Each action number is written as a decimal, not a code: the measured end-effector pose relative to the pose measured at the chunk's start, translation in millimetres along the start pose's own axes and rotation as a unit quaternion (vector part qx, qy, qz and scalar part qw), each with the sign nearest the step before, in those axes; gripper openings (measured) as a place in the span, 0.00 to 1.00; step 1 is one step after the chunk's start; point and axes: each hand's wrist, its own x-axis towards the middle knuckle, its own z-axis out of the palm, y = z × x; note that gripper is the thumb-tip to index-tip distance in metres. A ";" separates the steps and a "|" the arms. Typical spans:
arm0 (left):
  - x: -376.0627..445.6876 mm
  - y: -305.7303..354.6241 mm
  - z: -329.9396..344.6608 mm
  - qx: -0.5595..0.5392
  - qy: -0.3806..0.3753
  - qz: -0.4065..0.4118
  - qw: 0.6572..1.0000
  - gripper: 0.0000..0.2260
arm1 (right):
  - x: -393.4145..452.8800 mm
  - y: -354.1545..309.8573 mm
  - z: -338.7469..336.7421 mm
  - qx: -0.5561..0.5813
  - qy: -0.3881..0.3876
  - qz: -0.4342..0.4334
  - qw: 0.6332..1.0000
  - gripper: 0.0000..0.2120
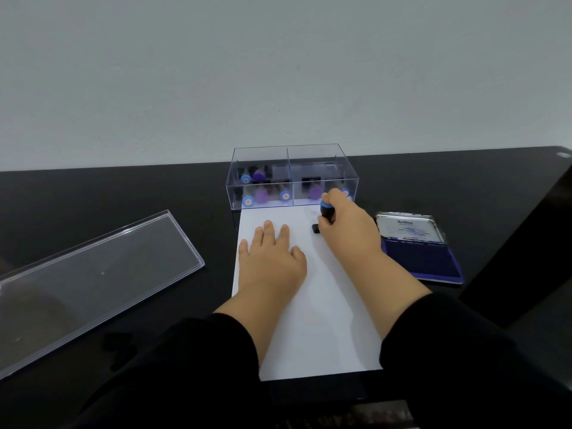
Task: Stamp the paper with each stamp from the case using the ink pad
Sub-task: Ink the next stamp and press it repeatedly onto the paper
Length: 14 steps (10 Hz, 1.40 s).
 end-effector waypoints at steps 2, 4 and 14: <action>0.4 -0.8 0.6 0.004 -0.002 0.001 1.000 0.25 | 1.7 -0.2 -2.2 -0.002 -0.016 0.004 1.000 0.12; 0.2 -0.1 -0.4 0.011 -0.004 0.000 1.000 0.25 | 4.5 -1.4 -4.0 -0.015 -0.025 0.001 1.000 0.11; -2.9 0.2 -1.5 0.000 0.003 0.004 1.000 0.24 | -0.5 10.5 -12.2 0.184 0.079 0.067 0.977 0.11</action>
